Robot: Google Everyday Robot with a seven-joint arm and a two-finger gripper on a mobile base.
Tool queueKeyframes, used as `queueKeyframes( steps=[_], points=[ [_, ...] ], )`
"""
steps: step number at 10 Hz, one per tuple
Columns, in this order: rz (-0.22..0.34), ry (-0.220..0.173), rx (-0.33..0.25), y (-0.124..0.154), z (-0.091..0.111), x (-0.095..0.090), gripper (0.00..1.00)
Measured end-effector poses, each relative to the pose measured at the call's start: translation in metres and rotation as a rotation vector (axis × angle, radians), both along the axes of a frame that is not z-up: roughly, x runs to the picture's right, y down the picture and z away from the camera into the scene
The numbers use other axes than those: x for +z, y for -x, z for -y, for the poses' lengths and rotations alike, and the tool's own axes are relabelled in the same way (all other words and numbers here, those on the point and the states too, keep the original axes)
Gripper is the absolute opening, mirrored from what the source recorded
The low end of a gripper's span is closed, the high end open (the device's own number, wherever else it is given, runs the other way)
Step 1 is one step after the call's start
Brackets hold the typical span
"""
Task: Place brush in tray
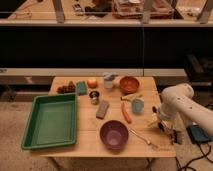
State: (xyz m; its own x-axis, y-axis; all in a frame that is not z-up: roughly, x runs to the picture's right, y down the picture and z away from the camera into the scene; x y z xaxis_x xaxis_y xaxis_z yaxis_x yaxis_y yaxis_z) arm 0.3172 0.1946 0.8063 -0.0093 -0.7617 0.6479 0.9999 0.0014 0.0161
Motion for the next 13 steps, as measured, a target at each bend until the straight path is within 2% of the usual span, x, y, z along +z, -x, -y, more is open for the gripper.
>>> queueKeyframes(
  steps=[8, 11, 12, 13],
  points=[
    [0.014, 0.028, 0.015, -0.001, -0.009, 0.014, 0.78],
    [0.02, 0.044, 0.01, 0.0, -0.011, 0.016, 0.51],
    [0.021, 0.048, 0.011, -0.001, -0.012, 0.016, 0.45],
    [0.021, 0.051, 0.012, -0.002, -0.014, 0.015, 0.43]
  ],
)
